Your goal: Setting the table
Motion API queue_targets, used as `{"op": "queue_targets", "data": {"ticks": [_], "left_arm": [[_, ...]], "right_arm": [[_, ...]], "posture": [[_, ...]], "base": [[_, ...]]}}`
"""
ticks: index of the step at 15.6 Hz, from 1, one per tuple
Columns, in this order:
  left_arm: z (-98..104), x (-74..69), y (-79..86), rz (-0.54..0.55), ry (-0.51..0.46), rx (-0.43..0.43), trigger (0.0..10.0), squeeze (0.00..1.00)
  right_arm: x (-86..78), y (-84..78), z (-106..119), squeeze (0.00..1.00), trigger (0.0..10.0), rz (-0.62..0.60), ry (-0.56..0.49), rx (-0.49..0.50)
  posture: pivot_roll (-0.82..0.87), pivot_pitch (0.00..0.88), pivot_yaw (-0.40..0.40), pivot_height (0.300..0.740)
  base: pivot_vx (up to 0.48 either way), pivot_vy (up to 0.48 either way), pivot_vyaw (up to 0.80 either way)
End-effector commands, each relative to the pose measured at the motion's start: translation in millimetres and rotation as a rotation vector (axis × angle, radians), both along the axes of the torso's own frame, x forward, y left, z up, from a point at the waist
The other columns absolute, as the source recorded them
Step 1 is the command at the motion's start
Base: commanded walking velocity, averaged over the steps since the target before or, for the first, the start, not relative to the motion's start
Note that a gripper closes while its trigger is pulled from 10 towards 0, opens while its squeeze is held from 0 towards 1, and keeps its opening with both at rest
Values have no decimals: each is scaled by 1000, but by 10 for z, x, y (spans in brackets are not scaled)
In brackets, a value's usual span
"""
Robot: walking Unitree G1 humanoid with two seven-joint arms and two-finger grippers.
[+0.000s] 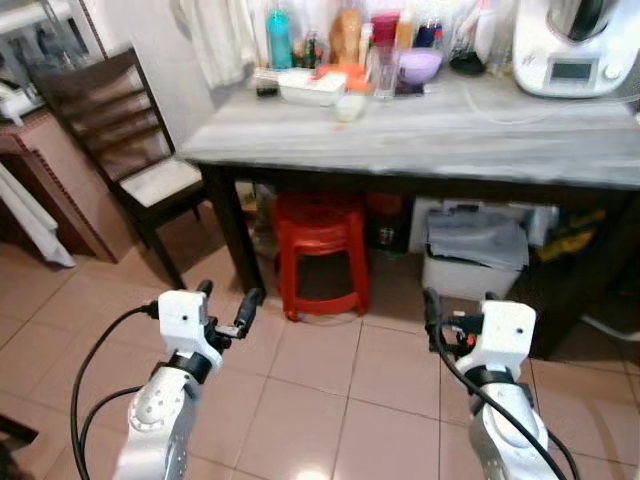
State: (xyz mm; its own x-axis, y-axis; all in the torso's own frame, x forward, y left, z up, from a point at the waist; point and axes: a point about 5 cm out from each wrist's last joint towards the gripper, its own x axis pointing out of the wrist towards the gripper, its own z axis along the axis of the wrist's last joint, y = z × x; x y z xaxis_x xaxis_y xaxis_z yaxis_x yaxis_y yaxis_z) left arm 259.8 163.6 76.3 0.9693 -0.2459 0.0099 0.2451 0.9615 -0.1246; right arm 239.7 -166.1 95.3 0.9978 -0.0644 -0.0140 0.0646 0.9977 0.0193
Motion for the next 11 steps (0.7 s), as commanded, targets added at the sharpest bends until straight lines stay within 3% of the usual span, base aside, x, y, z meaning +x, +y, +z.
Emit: {"op": "queue_targets", "data": {"ticks": [1, 11], "left_arm": [[13, 0, -29, -2, -1, -10, 10000, 0], [75, 16, -30, -9, -9, -21, 10000, 0]], "right_arm": [[-6, -44, 40, 0, 10000, -13, -15, -3], [-21, -43, 173, 0, 10000, -23, -62, -27]], "posture": [[-64, 2, 90, 740], [-69, 15, 97, 740]], "base": [[0, -326, 0], [0, -328, 0]]}}
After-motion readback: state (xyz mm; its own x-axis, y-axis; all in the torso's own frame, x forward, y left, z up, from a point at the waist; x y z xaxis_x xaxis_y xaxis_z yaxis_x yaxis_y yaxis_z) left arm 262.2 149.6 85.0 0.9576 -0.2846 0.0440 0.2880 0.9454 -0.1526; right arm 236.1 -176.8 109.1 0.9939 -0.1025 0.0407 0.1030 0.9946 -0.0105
